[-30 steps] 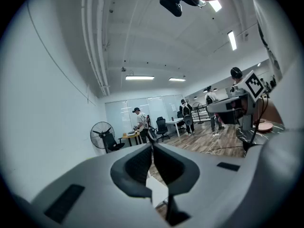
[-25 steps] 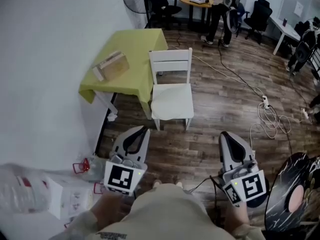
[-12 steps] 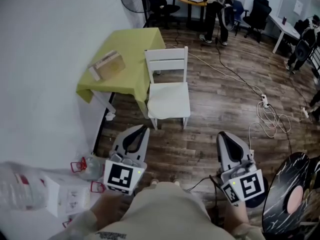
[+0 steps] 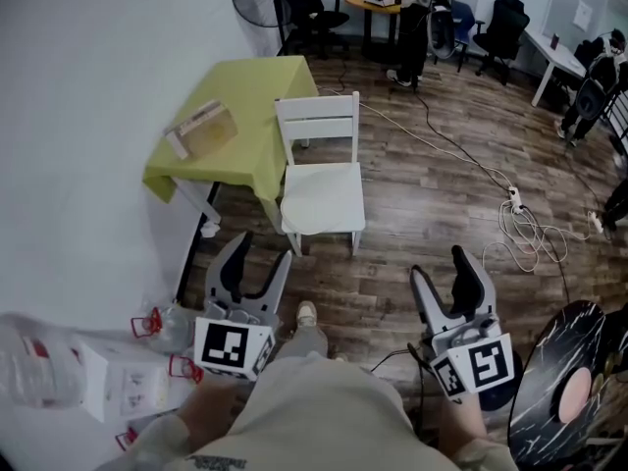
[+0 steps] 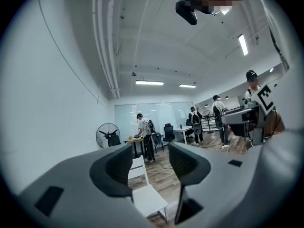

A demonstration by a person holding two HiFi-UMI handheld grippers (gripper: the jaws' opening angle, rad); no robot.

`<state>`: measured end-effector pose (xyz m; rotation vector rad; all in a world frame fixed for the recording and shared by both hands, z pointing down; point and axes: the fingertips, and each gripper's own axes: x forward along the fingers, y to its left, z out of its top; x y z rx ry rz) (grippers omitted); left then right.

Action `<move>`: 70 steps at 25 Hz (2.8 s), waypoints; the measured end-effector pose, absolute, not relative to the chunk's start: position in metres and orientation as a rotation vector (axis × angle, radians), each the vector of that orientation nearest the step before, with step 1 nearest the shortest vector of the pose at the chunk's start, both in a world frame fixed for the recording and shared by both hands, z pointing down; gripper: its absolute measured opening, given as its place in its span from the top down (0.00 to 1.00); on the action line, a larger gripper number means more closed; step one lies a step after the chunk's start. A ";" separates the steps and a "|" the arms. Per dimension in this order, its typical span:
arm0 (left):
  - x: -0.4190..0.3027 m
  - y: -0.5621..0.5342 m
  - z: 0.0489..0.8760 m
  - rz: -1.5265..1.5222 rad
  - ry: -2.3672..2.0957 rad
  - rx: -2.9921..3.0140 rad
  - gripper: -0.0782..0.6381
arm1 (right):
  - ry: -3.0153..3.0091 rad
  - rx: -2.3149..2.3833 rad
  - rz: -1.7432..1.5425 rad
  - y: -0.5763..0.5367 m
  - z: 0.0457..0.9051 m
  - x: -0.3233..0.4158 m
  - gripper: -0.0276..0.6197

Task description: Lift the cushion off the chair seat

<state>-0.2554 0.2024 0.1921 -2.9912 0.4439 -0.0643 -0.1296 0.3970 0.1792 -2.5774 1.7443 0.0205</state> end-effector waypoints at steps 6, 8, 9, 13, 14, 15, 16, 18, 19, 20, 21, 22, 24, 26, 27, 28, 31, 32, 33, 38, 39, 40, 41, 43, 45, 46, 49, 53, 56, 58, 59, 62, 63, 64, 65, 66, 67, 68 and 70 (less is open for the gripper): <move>-0.241 0.195 0.205 -0.063 0.423 -2.999 0.56 | 1.730 -2.596 -0.010 0.389 0.191 -0.117 0.52; -0.234 0.191 0.210 -0.061 0.414 -3.001 0.56 | 1.733 -2.604 -0.023 0.384 0.195 -0.111 0.52; -0.231 0.188 0.211 -0.068 0.412 -3.004 0.56 | 1.735 -2.607 -0.029 0.381 0.197 -0.108 0.52; -0.216 0.171 0.220 -0.099 0.423 -3.016 0.56 | 1.752 -2.607 -0.054 0.366 0.204 -0.093 0.52; -0.212 0.165 0.223 -0.108 0.423 -3.020 0.56 | 1.758 -2.608 -0.061 0.361 0.206 -0.089 0.52; -0.208 0.160 0.226 -0.118 0.421 -3.022 0.56 | 1.763 -2.610 -0.069 0.355 0.208 -0.085 0.52; -0.205 0.154 0.229 -0.128 0.420 -3.025 0.56 | 1.767 -2.609 -0.079 0.349 0.210 -0.081 0.52; -0.198 0.143 0.233 -0.142 0.418 -3.033 0.56 | 1.778 -2.600 -0.106 0.335 0.214 -0.073 0.52; -0.194 0.137 0.235 -0.151 0.418 -3.035 0.56 | 1.785 -2.592 -0.119 0.328 0.215 -0.070 0.52; -0.190 0.130 0.237 -0.161 0.417 -3.037 0.56 | 1.793 -2.587 -0.129 0.320 0.215 -0.066 0.52; -0.185 0.123 0.239 -0.173 0.415 -3.041 0.56 | 1.802 -2.586 -0.136 0.311 0.216 -0.062 0.52; -0.180 0.115 0.242 -0.188 0.412 -3.046 0.56 | 1.811 -2.588 -0.144 0.302 0.217 -0.058 0.52; -0.168 0.099 0.247 -0.213 0.415 -3.055 0.55 | 1.825 -2.596 -0.167 0.285 0.220 -0.048 0.52; -0.156 0.079 0.247 -0.197 0.446 -3.068 0.54 | 1.831 -2.607 -0.191 0.268 0.223 -0.035 0.52; -0.149 0.068 0.246 -0.182 0.465 -3.075 0.54 | 1.830 -2.614 -0.206 0.259 0.225 -0.027 0.52; -0.143 0.058 0.246 -0.176 0.477 -3.084 0.54 | 1.827 -2.621 -0.222 0.250 0.227 -0.019 0.52; -0.121 0.027 0.252 -0.217 0.461 -3.116 0.54 | 1.818 -2.638 -0.279 0.222 0.234 0.002 0.52; -0.113 0.018 0.256 -0.238 0.447 -3.123 0.54 | 1.818 -2.643 -0.297 0.211 0.238 0.009 0.52; -0.105 0.008 0.260 -0.261 0.435 -3.128 0.54 | 1.818 -2.645 -0.314 0.200 0.241 0.016 0.52; -0.064 -0.038 0.273 -0.368 0.401 -3.159 0.54 | 1.819 -2.636 -0.417 0.146 0.255 0.056 0.52; -0.057 -0.048 0.276 -0.391 0.395 -3.167 0.54 | 1.820 -2.633 -0.441 0.134 0.259 0.064 0.52; -0.050 -0.058 0.281 -0.416 0.390 -3.174 0.54 | 1.821 -2.630 -0.466 0.121 0.263 0.072 0.52; -0.045 -0.068 0.288 -0.443 0.387 -3.181 0.54 | 1.822 -2.628 -0.492 0.109 0.270 0.079 0.51; -0.037 -0.087 0.307 -0.498 0.386 -3.197 0.54 | 1.827 -2.622 -0.549 0.086 0.290 0.092 0.51; -0.032 -0.105 0.325 -0.540 0.392 -3.219 0.54 | 1.832 -2.604 -0.613 0.062 0.311 0.102 0.51; -0.030 -0.113 0.332 -0.556 0.394 -3.228 0.54 | 1.832 -2.596 -0.643 0.051 0.320 0.108 0.51; -0.019 -0.137 0.346 -0.598 0.399 -3.245 0.54 | 1.825 -2.597 -0.714 0.021 0.343 0.126 0.51; -0.009 -0.160 0.370 -0.676 0.416 -3.262 0.54 | 1.832 -2.604 -0.810 -0.008 0.371 0.143 0.51; -0.003 -0.170 0.391 -0.739 0.430 -3.276 0.54 | 1.848 -2.599 -0.883 -0.022 0.391 0.152 0.50; 0.001 -0.176 0.404 -0.782 0.448 -3.284 0.54 | 1.860 -2.590 -0.930 -0.030 0.404 0.159 0.50; 0.003 -0.179 0.410 -0.800 0.457 -3.290 0.54 | 1.864 -2.586 -0.950 -0.033 0.409 0.163 0.50; 0.010 -0.184 0.425 -0.857 0.478 -3.308 0.54 | 1.874 -2.571 -1.009 -0.043 0.427 0.175 0.49; 0.012 -0.185 0.431 -0.885 0.487 -3.312 0.54 | 1.880 -2.564 -1.030 -0.045 0.433 0.179 0.49; 0.013 -0.187 0.437 -0.912 0.503 -3.314 0.54 | 1.888 -2.555 -1.050 -0.047 0.439 0.182 0.49; 0.015 -0.188 0.443 -0.936 0.524 -3.314 0.53 | 1.899 -2.545 -1.068 -0.049 0.444 0.186 0.49; 0.018 -0.190 0.448 -0.959 0.549 -3.314 0.53 | 1.910 -2.533 -1.085 -0.051 0.449 0.191 0.48; 0.020 -0.192 0.454 -0.984 0.574 -3.312 0.53 | 1.920 -2.520 -1.101 -0.054 0.454 0.195 0.48; 0.023 -0.194 0.460 -1.014 0.599 -3.306 0.53 | 1.930 -2.506 -1.120 -0.057 0.460 0.199 0.48; 0.025 -0.197 0.473 -1.089 0.644 -3.291 0.53 | 1.951 -2.469 -1.166 -0.062 0.473 0.205 0.48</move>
